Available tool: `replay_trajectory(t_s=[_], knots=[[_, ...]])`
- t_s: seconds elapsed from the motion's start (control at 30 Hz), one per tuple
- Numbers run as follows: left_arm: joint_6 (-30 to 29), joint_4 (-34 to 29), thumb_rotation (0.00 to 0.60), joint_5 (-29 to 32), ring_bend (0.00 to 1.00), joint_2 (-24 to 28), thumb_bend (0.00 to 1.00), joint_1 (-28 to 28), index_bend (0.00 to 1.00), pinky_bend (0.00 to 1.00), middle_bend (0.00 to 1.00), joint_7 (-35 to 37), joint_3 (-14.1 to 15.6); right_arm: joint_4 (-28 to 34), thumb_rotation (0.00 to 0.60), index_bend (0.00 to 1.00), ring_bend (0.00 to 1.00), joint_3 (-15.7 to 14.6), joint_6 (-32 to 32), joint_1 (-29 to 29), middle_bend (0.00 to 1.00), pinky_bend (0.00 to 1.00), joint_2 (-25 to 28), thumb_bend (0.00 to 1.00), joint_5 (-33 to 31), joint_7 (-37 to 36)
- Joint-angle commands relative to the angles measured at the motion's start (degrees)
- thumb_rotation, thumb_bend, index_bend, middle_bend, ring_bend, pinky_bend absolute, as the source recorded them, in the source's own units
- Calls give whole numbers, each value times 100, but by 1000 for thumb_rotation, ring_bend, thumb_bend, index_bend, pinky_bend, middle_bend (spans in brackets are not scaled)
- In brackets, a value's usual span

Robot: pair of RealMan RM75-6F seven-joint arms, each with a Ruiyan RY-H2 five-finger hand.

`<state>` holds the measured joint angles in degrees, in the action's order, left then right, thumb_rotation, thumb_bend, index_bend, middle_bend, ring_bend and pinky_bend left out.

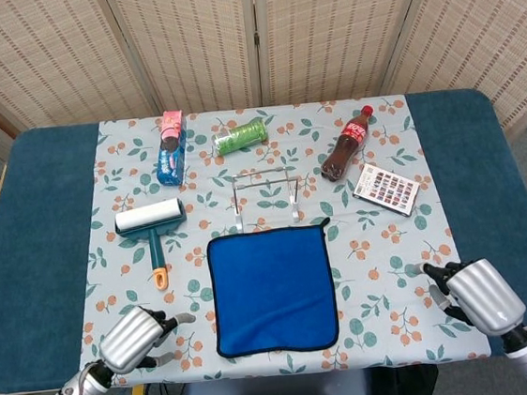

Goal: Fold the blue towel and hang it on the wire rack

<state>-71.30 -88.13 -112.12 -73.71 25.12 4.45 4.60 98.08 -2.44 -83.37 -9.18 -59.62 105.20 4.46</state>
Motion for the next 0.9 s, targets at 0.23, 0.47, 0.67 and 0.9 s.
replay_trajectory(t_s=[0.23, 0.47, 0.67, 0.9], knots=[[669, 111, 600, 10, 776, -720, 146, 474, 296, 919, 883, -396, 47, 0, 600, 351, 763, -127, 335, -166, 768, 922, -133, 507, 74, 37], [968, 236, 600, 202, 808, -1181, 146, 654, 315, 936, 918, -552, 66, -19, 600, 351, 780, -211, 450, -228, 781, 936, -189, 506, 123, 30], [1119, 400, 600, 393, 825, -1472, 146, 749, 333, 949, 936, -756, 45, -103, 600, 351, 785, -235, 405, -211, 784, 941, -208, 506, 63, -63], [1177, 543, 600, 655, 839, -1645, 146, 810, 374, 968, 954, -824, 19, -210, 600, 351, 792, -253, 336, -189, 788, 946, -242, 507, 14, -179]])
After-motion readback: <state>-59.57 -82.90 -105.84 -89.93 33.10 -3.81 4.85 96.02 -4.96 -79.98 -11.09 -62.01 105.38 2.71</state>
